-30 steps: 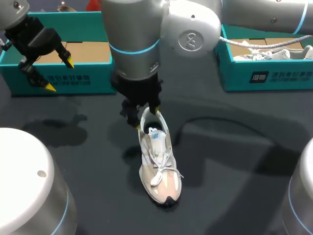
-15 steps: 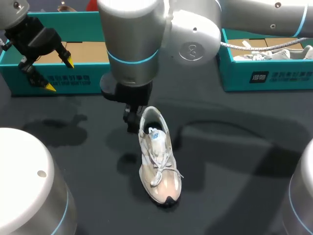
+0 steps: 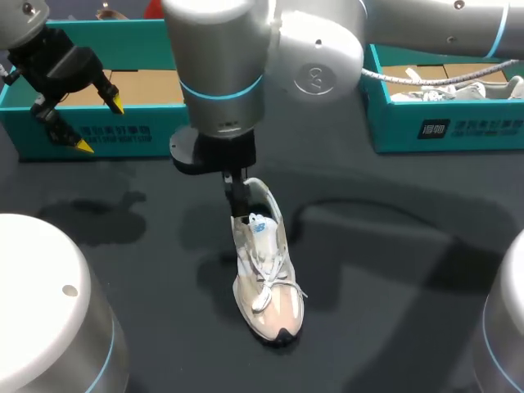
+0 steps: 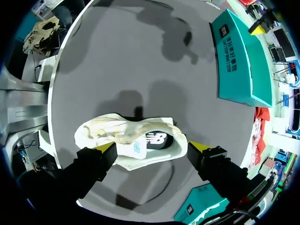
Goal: Take the shoe out of the shoebox, open the shoe tongue, remove and reinsert the insole, then place the shoe into the shoebox
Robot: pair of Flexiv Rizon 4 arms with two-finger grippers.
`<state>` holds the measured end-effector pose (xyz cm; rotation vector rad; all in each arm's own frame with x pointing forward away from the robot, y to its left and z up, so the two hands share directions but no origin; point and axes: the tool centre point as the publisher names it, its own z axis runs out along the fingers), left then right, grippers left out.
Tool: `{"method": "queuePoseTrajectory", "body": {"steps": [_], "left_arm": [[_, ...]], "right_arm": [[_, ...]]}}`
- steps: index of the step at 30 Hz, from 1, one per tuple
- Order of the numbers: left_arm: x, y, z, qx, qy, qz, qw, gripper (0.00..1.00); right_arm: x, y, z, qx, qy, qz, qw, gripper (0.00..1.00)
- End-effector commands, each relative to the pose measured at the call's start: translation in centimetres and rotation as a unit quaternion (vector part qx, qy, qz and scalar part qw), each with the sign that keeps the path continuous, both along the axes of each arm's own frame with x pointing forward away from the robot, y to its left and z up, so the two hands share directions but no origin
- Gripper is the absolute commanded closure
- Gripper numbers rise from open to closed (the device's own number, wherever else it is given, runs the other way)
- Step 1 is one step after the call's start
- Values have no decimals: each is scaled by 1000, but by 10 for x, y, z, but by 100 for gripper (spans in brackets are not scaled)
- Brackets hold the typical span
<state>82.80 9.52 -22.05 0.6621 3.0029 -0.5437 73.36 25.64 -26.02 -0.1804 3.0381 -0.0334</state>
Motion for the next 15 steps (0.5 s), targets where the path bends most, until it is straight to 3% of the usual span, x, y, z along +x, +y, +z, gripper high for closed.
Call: {"method": "queuePoseTrajectory", "body": {"steps": [1, 15], "left_arm": [[0, 0, 0, 1, 0, 0, 1000, 0], [0, 0, 0, 1, 0, 0, 1000, 0]], "right_arm": [[21, 10, -17, 1, 13, 4, 1000, 0], [42, -1, -43, -10, -7, 20, 1000, 0]]}}
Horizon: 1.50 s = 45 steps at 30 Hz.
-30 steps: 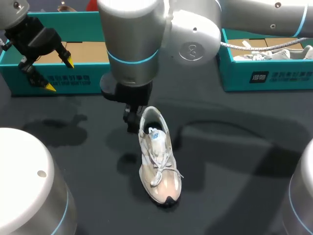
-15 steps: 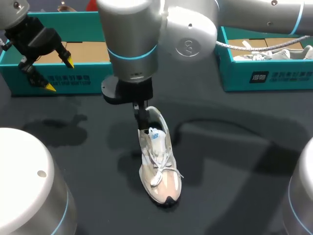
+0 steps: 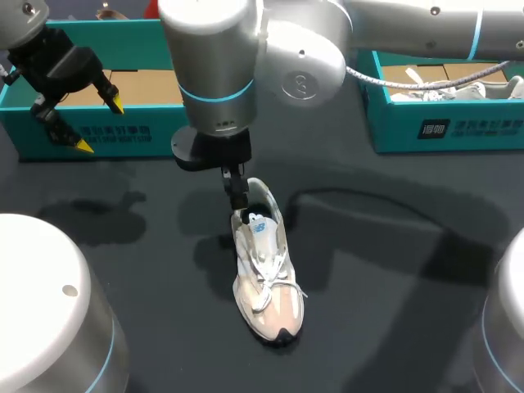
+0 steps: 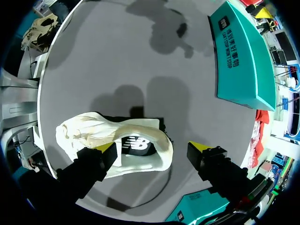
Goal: Take the shoe out of the shoebox, open the shoe tongue, remove and reinsert the insole, then place the shoe into the shoebox
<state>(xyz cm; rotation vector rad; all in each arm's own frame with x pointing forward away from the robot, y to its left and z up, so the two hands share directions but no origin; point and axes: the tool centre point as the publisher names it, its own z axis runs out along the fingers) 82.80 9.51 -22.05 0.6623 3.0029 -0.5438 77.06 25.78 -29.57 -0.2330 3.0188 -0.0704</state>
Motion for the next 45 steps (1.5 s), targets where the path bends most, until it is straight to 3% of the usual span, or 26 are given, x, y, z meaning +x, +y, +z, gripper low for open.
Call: {"method": "queuePoseTrajectory", "body": {"steps": [1, 11, 20, 39, 43, 45], "left_arm": [[0, 0, 0, 1, 0, 0, 1000, 0], [0, 0, 0, 1, 0, 0, 1000, 0], [0, 0, 0, 1, 0, 0, 1000, 0], [0, 0, 0, 1, 0, 0, 1000, 0], [0, 0, 0, 1, 0, 0, 1000, 0], [0, 0, 0, 1, 0, 0, 1000, 0]], "right_arm": [[7, -3, -10, 2, 3, 4, 1000, 0], [22, -12, -31, 15, -4, 25, 1000, 9], [30, -17, -59, 27, 14, 35, 999, 30], [38, -20, -91, 40, 49, 48, 997, 34], [38, -22, -96, 49, 55, 45, 996, 38], [38, -23, -98, 53, 57, 43, 996, 45]]}}
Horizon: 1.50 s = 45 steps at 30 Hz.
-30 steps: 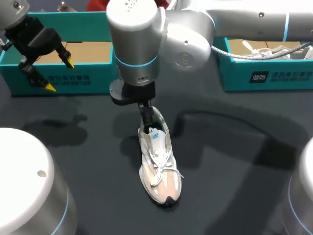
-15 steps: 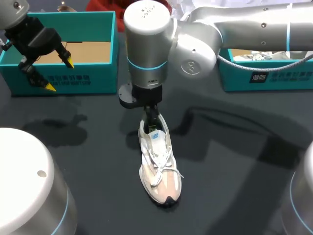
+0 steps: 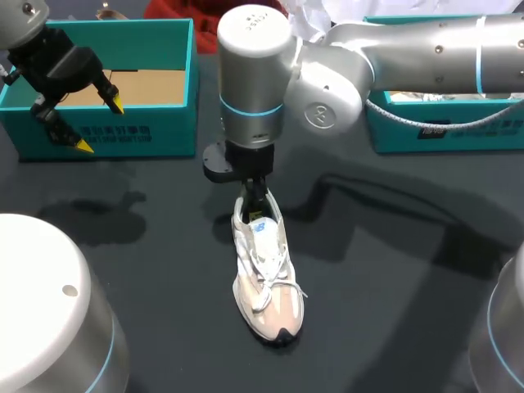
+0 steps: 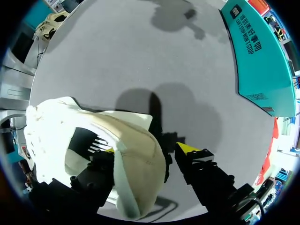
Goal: Take the shoe out of the shoebox, open the shoe tongue, remove and reinsert the insole, then place the shoe into the shoebox
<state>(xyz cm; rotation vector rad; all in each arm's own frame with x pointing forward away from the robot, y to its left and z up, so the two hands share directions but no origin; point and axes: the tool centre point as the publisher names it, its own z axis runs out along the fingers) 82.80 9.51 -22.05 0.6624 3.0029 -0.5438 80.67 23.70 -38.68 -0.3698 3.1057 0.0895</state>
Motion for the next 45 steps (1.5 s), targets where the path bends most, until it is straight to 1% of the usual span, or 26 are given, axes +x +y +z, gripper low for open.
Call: {"method": "queuePoseTrajectory", "body": {"steps": [1, 3, 5, 6, 7, 12, 16, 21, 26, 29, 32, 37, 38, 45], "left_arm": [[0, 0, 0, 1, 0, 0, 1000, 0], [0, 0, 0, 1, 0, 0, 1000, 0], [0, 0, 0, 1, 0, 0, 1000, 0], [0, 0, 0, 1, 0, 0, 1000, 0], [0, 0, 0, 1, 0, 0, 1000, 0], [0, 0, 0, 1, 0, 0, 1000, 0], [0, 0, 0, 1, 0, 0, 1000, 0], [0, 0, 0, 1, 0, 0, 1000, 0], [0, 0, 0, 1, 0, 0, 1000, 0], [0, 0, 0, 1, 0, 0, 1000, 0], [0, 0, 0, 1, 0, 0, 1000, 0], [0, 0, 0, 1, 0, 0, 1000, 0], [0, 0, 0, 1, 0, 0, 1000, 0], [0, 0, 0, 1, 0, 0, 1000, 0]], "right_arm": [[1, -2, -8, 8, 4, -2, 1000, 50], [1, -2, -9, 11, 5, -3, 1000, 55], [0, -2, -10, 12, 5, -4, 1000, 70], [-1, -2, -11, 12, 6, -5, 1000, 83], [-2, -2, -11, 13, 6, -6, 1000, 100], [-11, -2, -2, 9, -1, -17, 1000, 100], [-18, -8, 15, -2, -2, -39, 999, 100], [-26, -23, 52, -14, -7, -62, 998, 100], [-30, -44, 94, -20, -23, -71, 997, 100], [-28, -60, 115, -28, -25, -77, 996, 100], [-23, -78, 134, -39, -31, -84, 995, 100], [-5, -107, 165, -37, -49, -83, 995, 100], [-2, -112, 169, -29, -48, -81, 995, 100], [-2, -112, 169, -29, -48, -81, 995, 100]]}}
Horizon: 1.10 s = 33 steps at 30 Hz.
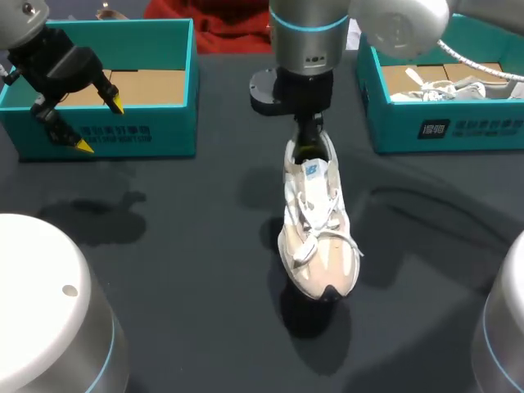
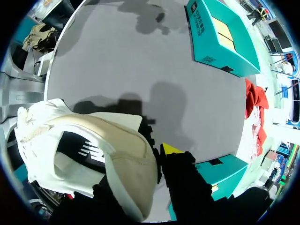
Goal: Take the shoe out of the shoebox, open the shoe tongue, remove and reinsert the insole, then place the shoe into the shoebox
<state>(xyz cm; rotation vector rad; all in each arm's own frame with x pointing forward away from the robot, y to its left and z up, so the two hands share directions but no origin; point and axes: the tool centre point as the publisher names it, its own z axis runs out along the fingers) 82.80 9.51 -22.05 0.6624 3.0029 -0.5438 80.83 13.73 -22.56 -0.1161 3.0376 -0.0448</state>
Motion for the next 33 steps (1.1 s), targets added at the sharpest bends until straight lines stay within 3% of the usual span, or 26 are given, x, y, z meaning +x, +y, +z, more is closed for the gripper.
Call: {"method": "queuePoseTrajectory", "body": {"steps": [1, 7, 15, 24, 33], "left_arm": [[0, 0, 0, 1, 0, 0, 1000, 0], [0, 0, 0, 1, 0, 0, 1000, 0], [0, 0, 0, 1, 0, 0, 1000, 0], [0, 0, 0, 1, 0, 0, 1000, 0], [0, 0, 0, 1, 0, 0, 1000, 0]], "right_arm": [[-4, -12, 7, 8, -2, 1, 1000, 100], [-4, -12, 7, 8, -2, 1, 1000, 100], [19, -76, 58, -17, -36, -12, 999, 100], [71, -142, 99, -32, -50, -23, 998, 100], [71, -142, 99, -32, -50, -23, 998, 100]]}}
